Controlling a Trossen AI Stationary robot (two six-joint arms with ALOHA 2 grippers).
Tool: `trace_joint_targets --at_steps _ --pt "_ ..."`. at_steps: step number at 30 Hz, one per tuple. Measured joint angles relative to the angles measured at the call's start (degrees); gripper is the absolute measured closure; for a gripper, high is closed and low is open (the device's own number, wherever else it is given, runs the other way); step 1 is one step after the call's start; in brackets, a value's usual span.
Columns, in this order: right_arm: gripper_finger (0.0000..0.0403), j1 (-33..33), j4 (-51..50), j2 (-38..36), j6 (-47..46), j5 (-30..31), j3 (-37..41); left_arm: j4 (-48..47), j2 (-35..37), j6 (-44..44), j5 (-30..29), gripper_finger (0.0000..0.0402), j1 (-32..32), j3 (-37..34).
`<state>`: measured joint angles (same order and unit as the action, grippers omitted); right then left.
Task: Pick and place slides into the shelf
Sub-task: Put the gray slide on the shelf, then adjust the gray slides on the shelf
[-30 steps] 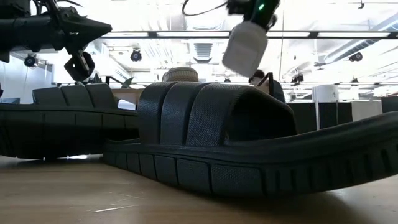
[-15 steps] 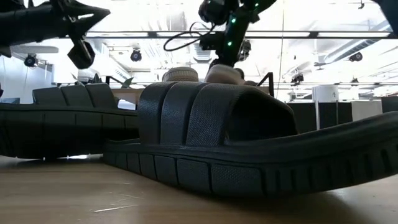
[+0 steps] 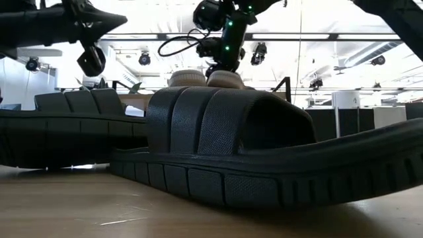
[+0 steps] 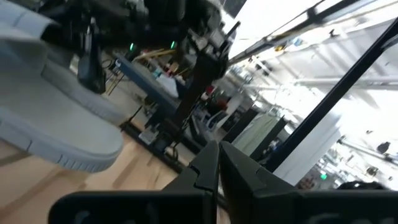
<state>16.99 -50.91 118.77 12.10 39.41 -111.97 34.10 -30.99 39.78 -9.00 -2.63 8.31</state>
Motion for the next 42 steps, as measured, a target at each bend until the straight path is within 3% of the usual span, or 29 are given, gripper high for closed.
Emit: trace_joint_targets --at_steps 10,19,22,25,28,32,36,42 --pt "0.025 -0.97 -10.16 0.69 -4.69 -0.74 -4.96 -0.05 -2.81 -1.02 0.72 0.0402 -0.04 1.59" --pt "0.0223 -3.57 -22.08 -0.18 -9.08 -0.8 -11.98 -1.2 -7.67 -8.87 1.54 0.0402 -0.02 7.46" --pt "0.0223 -4.65 -26.37 -2.31 -12.86 -1.85 -13.58 -5.94 -9.93 -13.18 2.51 0.0402 -0.02 12.28" --pt "0.0223 -4.87 -28.73 -5.78 -15.67 -7.56 -13.51 -15.64 -12.89 -19.42 2.01 0.0402 -0.02 18.85" --pt "0.0228 -4.55 -29.33 -9.97 -18.35 -13.03 -11.24 -25.37 -16.25 -25.38 -2.14 0.0402 0.02 25.91" --pt "0.0245 -3.95 -30.29 -15.84 -22.63 -13.46 -5.65 -35.56 -20.4 -28.54 -8.93 0.0402 0.5 33.34" --pt "0.027 -3.74 -30.78 -22.56 -28.0 -12.66 1.93 -49.66 -25.03 -28.25 -10.43 0.0402 3.94 39.83" --pt "0.0307 -3.74 -30.63 -32.24 -35.56 -8.34 14.05 -52.11 -33.09 -30.16 -10.18 0.0402 8.19 45.82"
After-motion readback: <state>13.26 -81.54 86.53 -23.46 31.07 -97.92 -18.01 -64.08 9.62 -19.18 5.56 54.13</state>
